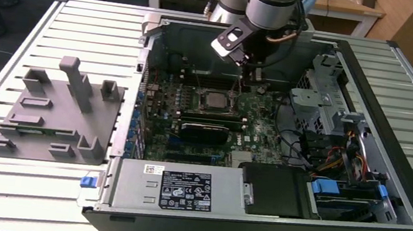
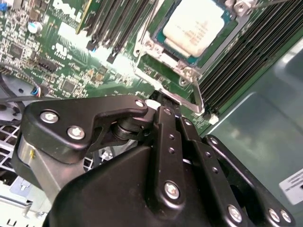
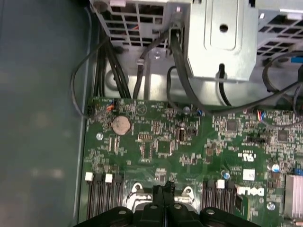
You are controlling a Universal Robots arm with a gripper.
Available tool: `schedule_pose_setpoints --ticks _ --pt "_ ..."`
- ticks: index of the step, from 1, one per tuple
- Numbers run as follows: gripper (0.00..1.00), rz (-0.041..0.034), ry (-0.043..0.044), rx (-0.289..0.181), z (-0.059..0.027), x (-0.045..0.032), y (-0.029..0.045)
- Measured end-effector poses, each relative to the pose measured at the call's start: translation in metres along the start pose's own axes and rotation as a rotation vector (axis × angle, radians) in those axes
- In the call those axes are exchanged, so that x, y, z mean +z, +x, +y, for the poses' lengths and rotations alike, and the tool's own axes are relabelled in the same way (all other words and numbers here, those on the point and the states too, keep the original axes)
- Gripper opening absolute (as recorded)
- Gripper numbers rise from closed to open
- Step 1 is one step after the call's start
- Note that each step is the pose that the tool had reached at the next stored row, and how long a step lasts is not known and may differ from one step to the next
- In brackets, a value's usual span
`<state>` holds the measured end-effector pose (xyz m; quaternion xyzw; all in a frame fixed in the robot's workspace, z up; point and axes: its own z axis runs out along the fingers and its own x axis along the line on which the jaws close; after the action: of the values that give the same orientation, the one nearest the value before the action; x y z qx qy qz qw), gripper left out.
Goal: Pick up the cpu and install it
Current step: 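Close the cpu cover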
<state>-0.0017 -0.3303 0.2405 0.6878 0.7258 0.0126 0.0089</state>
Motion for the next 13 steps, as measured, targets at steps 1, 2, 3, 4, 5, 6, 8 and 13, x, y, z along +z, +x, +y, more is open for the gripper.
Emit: schedule_pose_setpoints --ticks 1,2,3,4,5,6,8,13 --pt "0.11 0.0000 0.0000 0.000 -0.0018 0.0000 0.0001" --pt "0.11 0.0000 0.0000 0.000 -0.0033 0.0000 0.0002" --pt "0.11 0.0001 -0.0001 0.000 -0.0050 0.0000 0.0003" --pt "0.11 0.0002 -0.0001 0.000 -0.0066 0.0000 0.0004" --pt "0.11 0.0002 0.0000 0.000 -0.0081 -0.0001 0.0004" --pt "0.11 0.0002 0.0000 0.000 -0.0097 -0.0001 0.0005" --pt "0.11 0.0002 -0.0001 0.000 -0.0125 -0.0001 0.0007" --pt "0.11 0.0002 -0.0001 0.000 -0.0194 -0.0001 0.0010"
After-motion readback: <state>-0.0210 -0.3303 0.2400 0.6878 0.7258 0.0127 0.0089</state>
